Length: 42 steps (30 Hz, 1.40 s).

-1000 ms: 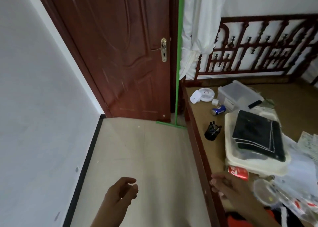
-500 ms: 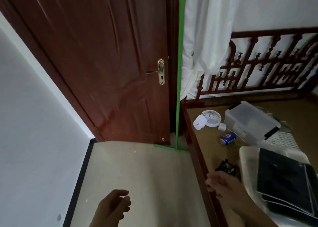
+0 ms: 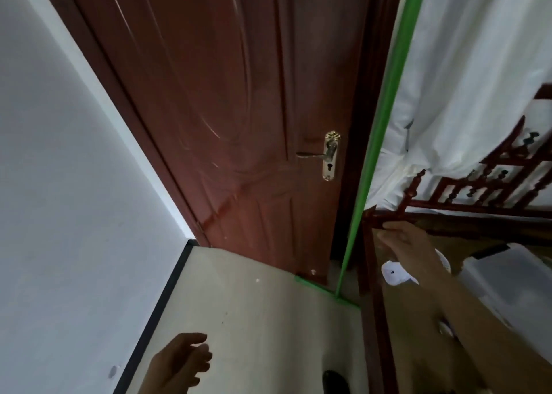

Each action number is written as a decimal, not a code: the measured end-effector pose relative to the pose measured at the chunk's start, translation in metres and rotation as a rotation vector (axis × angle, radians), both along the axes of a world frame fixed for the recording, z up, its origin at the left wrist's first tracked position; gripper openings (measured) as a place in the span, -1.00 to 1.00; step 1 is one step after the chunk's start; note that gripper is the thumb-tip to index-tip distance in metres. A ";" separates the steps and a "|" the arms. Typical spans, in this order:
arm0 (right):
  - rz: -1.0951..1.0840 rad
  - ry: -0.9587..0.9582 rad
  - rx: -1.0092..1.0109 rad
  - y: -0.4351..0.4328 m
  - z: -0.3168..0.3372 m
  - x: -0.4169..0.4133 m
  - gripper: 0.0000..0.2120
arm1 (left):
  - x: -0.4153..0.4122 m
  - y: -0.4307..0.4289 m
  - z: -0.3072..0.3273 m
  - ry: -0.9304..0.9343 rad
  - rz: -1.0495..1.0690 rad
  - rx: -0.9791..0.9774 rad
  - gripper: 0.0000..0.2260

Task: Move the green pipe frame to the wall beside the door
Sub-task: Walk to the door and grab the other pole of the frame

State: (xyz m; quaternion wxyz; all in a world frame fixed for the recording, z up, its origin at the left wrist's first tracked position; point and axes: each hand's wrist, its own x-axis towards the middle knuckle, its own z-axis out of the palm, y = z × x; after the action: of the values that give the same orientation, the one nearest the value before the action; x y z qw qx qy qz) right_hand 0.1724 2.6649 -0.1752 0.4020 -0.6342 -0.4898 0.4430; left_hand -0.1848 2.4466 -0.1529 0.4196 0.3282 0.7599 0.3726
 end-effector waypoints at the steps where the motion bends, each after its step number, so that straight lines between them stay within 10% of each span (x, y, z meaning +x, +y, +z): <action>1: -0.013 -0.012 0.017 0.030 -0.004 0.002 -0.76 | 0.004 0.007 -0.004 -0.013 0.048 -0.014 -0.91; 7: 0.049 -0.151 0.018 0.163 -0.010 0.000 -0.45 | 0.037 0.048 -0.023 -0.050 0.185 -0.074 -0.91; 17: 0.163 -0.512 0.220 0.223 -0.013 -0.011 -0.61 | 0.052 0.067 -0.014 -0.010 0.315 -0.027 -0.91; 42: 0.535 -0.426 0.272 0.256 -0.004 -0.342 -0.67 | -0.124 0.117 0.007 -0.004 0.476 0.014 -0.93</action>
State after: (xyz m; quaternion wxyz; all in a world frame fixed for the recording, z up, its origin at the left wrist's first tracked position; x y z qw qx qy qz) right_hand -0.1697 2.9206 -0.1792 0.2415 -0.5024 -0.7656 0.3211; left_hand -0.3086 2.5636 -0.1459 0.3189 0.1419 0.8124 0.4671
